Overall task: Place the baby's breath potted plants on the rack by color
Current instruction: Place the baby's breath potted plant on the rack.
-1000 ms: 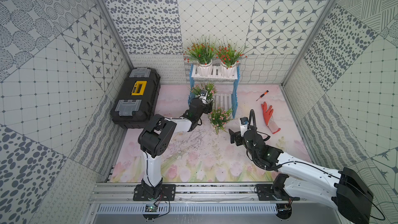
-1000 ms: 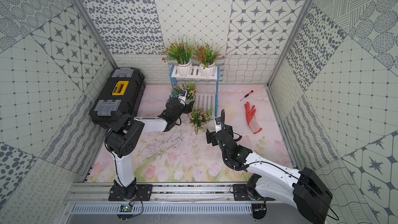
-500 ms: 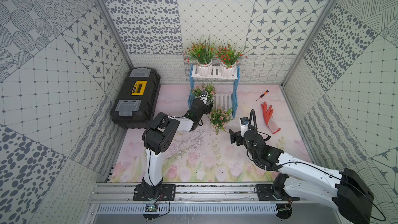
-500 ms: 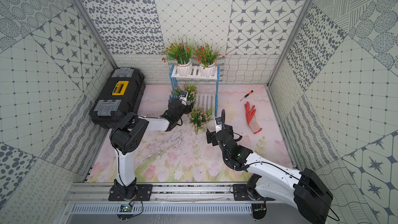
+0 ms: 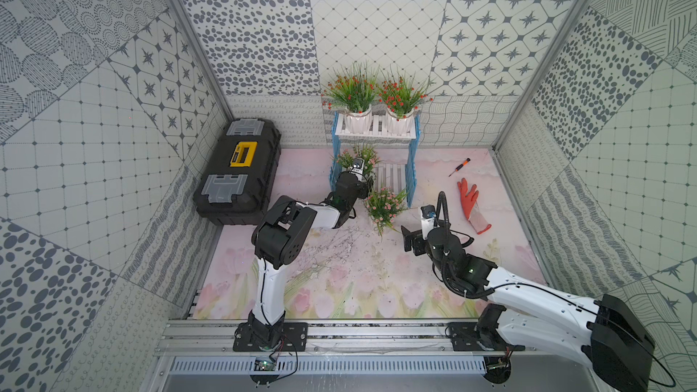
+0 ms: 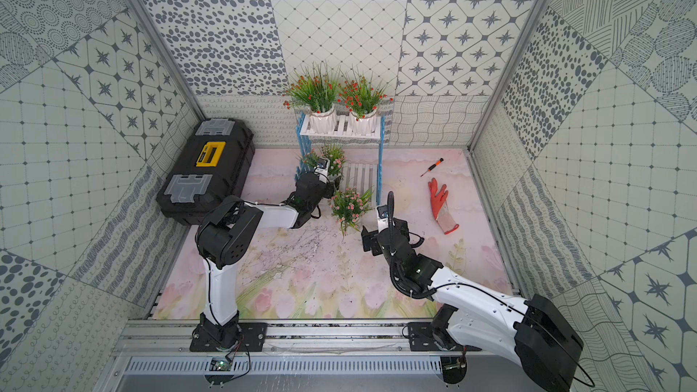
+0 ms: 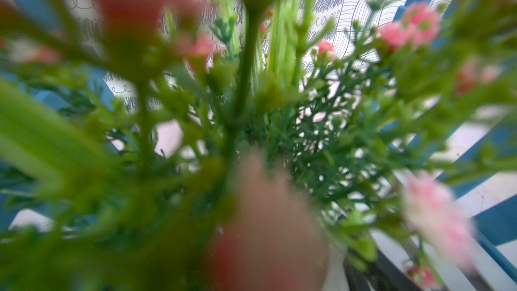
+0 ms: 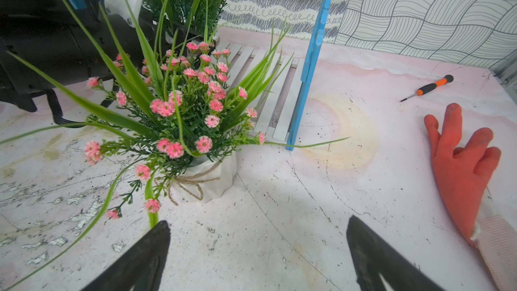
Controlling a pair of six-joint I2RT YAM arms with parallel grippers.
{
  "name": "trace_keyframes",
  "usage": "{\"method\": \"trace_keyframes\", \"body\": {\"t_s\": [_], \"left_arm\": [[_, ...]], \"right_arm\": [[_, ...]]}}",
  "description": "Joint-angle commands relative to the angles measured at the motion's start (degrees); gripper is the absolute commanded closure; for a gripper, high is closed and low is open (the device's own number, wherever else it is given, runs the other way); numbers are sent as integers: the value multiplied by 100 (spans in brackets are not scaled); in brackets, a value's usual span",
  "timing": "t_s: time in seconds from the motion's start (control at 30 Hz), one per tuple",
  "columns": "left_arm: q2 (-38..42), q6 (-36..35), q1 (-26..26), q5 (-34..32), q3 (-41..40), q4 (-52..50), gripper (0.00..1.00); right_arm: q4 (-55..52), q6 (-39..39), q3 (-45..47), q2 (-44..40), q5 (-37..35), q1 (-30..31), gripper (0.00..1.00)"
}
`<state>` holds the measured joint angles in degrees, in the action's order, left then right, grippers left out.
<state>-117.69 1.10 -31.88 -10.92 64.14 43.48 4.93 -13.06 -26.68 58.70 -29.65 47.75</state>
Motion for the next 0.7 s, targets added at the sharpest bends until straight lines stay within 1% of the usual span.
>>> {"method": "trace_keyframes", "body": {"t_s": [0.0,0.07,0.33,0.37,0.4,0.53,0.67], "left_arm": [[127,72,-11,-43,-83,714,18],[166,86,-20,-22,-137,752,13],[296,-60,-46,-29,-174,700,7],[305,-47,-49,-16,-167,675,5],[315,-47,-47,-11,-164,663,2],[396,6,-51,-66,-205,592,1],[661,16,-64,-86,-325,569,2]], "right_arm": [[148,3,-82,-84,-23,-37,2],[157,5,-78,-74,-10,-36,2],[197,10,-144,41,51,-37,2],[217,6,-145,55,56,-36,2],[225,12,-145,68,64,-38,2],[233,4,-161,76,82,-29,2],[245,-14,-146,41,82,-36,2]]}}
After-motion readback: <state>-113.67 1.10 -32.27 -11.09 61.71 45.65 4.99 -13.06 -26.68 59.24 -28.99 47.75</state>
